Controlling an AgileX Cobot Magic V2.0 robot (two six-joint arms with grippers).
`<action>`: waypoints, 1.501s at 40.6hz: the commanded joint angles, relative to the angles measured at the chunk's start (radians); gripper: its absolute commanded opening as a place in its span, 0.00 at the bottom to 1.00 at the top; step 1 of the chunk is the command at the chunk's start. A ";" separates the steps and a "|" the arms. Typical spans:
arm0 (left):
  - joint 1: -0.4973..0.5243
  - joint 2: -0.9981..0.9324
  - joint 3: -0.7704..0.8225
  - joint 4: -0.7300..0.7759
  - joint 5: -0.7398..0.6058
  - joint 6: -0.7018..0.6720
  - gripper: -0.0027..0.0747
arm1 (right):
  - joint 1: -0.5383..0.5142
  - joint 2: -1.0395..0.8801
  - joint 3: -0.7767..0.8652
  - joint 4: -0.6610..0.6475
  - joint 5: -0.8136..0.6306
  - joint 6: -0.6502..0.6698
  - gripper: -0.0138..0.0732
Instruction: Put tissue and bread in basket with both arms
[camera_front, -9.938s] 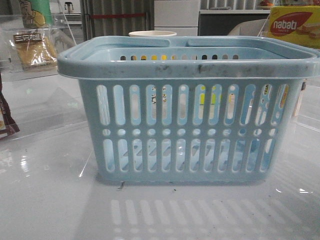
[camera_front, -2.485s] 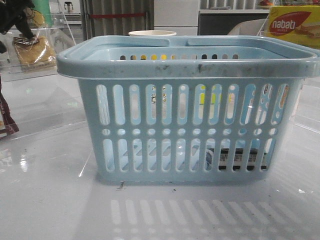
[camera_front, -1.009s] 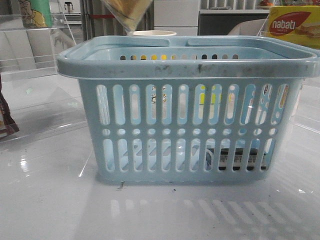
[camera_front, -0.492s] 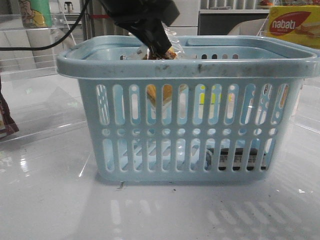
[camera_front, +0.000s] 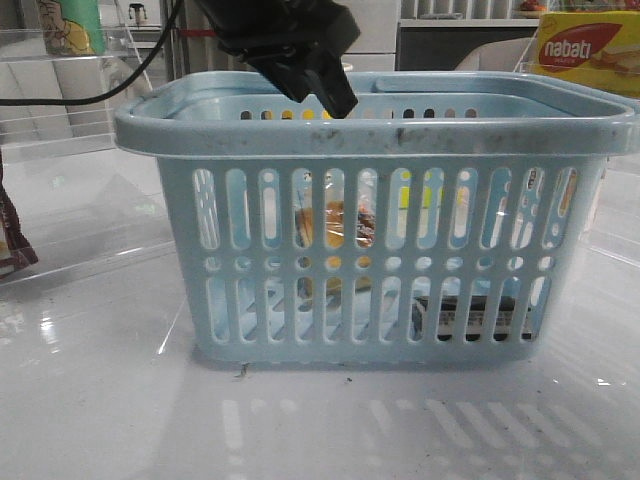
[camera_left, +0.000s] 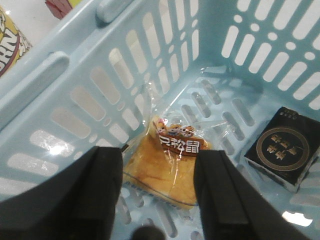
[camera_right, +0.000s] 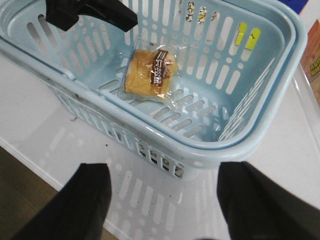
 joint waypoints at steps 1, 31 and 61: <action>-0.008 -0.051 -0.031 -0.017 -0.041 -0.003 0.56 | 0.002 -0.007 -0.030 -0.002 -0.073 -0.008 0.79; -0.007 -0.165 -0.029 -0.044 0.009 -0.056 0.56 | 0.002 -0.007 -0.030 -0.002 -0.073 -0.008 0.79; -0.007 -0.879 0.540 -0.044 0.044 -0.071 0.56 | 0.002 -0.007 -0.030 -0.002 -0.073 -0.008 0.79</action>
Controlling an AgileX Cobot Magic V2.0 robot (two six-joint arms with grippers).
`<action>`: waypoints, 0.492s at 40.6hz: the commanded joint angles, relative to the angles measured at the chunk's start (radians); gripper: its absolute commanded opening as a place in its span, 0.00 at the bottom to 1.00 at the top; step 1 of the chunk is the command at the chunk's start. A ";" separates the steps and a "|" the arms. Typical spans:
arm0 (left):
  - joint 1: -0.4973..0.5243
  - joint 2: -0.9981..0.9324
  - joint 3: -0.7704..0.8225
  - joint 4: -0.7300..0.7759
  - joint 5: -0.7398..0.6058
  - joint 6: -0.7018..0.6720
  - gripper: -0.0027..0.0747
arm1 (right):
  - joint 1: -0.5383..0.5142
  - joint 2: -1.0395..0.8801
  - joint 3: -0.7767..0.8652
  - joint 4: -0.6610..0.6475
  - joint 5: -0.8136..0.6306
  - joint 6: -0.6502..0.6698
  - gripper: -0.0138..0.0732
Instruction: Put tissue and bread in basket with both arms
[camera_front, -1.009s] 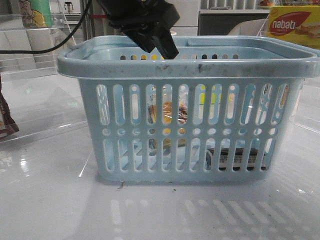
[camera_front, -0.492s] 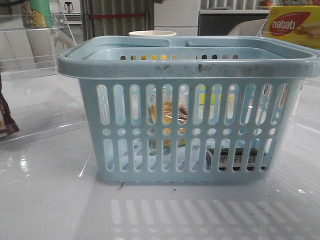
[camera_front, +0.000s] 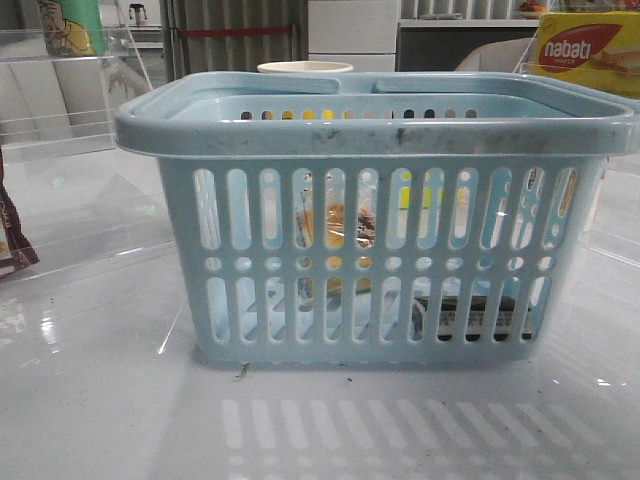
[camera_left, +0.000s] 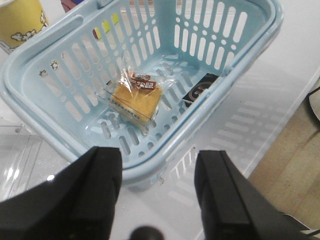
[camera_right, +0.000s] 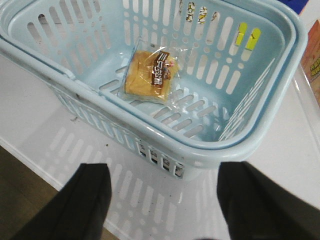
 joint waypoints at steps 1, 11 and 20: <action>-0.007 -0.106 0.038 -0.024 -0.058 -0.024 0.56 | 0.002 -0.007 -0.030 -0.002 -0.073 -0.008 0.79; -0.005 -0.296 0.174 0.004 -0.063 -0.090 0.56 | 0.002 -0.007 -0.025 -0.002 -0.064 -0.008 0.79; -0.005 -0.334 0.228 0.064 -0.063 -0.130 0.56 | 0.002 -0.007 -0.025 -0.002 -0.059 -0.008 0.77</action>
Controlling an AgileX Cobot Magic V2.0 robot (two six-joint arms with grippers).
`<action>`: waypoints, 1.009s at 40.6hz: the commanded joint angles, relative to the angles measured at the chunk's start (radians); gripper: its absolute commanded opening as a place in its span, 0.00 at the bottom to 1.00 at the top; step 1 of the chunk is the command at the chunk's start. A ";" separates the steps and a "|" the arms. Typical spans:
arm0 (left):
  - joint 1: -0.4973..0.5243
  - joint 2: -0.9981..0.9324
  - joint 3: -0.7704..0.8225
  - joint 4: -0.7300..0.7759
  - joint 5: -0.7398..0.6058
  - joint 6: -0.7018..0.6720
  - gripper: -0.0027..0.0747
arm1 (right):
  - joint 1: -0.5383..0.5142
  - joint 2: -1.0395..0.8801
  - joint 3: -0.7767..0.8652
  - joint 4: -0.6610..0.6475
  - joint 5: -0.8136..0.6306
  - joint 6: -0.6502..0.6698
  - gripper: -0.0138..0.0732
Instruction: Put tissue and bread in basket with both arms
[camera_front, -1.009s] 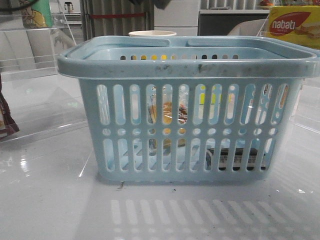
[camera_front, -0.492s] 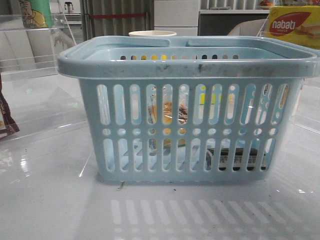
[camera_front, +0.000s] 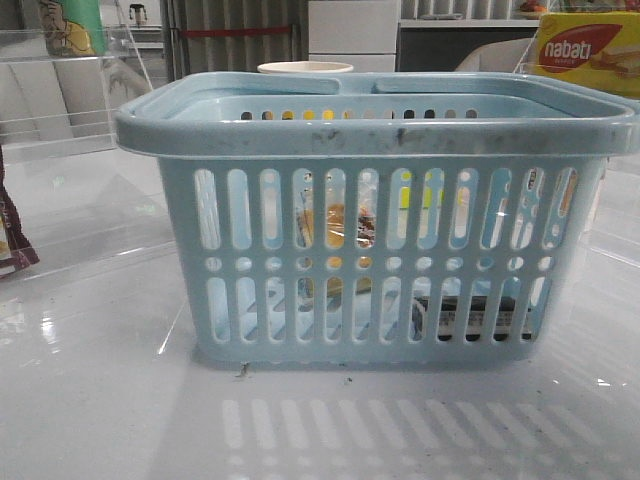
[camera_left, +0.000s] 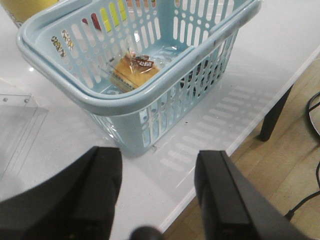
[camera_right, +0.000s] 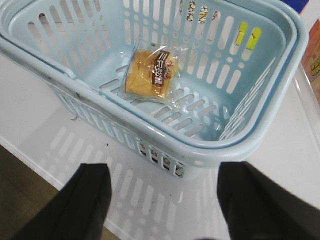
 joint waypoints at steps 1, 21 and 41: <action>-0.005 -0.002 -0.015 0.015 -0.069 -0.040 0.56 | 0.002 -0.007 -0.025 -0.002 -0.059 -0.008 0.76; -0.005 -0.002 -0.013 0.009 -0.088 -0.047 0.32 | 0.002 -0.007 -0.025 -0.002 -0.041 -0.008 0.22; -0.005 -0.002 -0.013 0.006 -0.088 -0.047 0.15 | 0.002 -0.007 -0.025 -0.002 -0.042 -0.008 0.22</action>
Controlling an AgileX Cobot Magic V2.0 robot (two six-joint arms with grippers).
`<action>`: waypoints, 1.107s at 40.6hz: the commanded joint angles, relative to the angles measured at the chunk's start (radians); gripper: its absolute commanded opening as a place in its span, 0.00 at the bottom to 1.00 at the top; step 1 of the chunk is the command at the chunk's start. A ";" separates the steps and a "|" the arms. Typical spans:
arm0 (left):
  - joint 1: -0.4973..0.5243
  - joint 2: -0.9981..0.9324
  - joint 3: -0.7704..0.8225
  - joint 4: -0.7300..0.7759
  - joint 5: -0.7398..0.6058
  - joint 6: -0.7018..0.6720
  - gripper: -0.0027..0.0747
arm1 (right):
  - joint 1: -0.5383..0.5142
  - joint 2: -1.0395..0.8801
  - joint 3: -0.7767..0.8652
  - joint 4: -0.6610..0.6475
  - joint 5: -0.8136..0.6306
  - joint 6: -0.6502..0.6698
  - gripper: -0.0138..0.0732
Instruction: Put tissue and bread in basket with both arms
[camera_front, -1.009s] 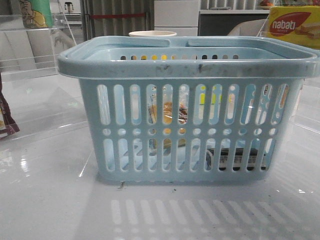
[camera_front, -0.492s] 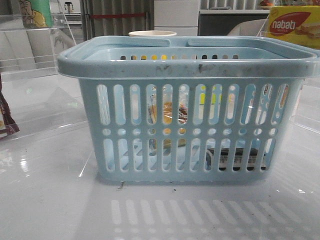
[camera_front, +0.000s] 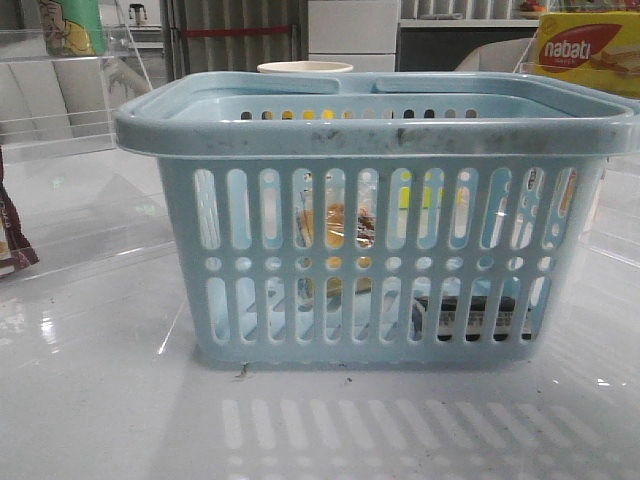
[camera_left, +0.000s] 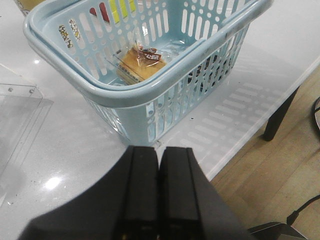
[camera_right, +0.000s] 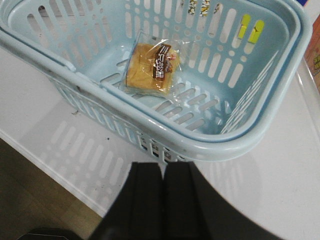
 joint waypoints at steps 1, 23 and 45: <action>-0.005 -0.001 -0.026 -0.018 -0.075 -0.011 0.15 | 0.002 -0.007 -0.025 -0.002 -0.060 -0.008 0.22; 0.270 -0.186 0.175 -0.018 -0.376 -0.005 0.15 | 0.001 -0.007 -0.025 -0.002 -0.059 -0.008 0.22; 0.545 -0.632 0.617 0.159 -0.654 -0.237 0.15 | 0.001 -0.007 -0.025 -0.002 -0.058 -0.008 0.22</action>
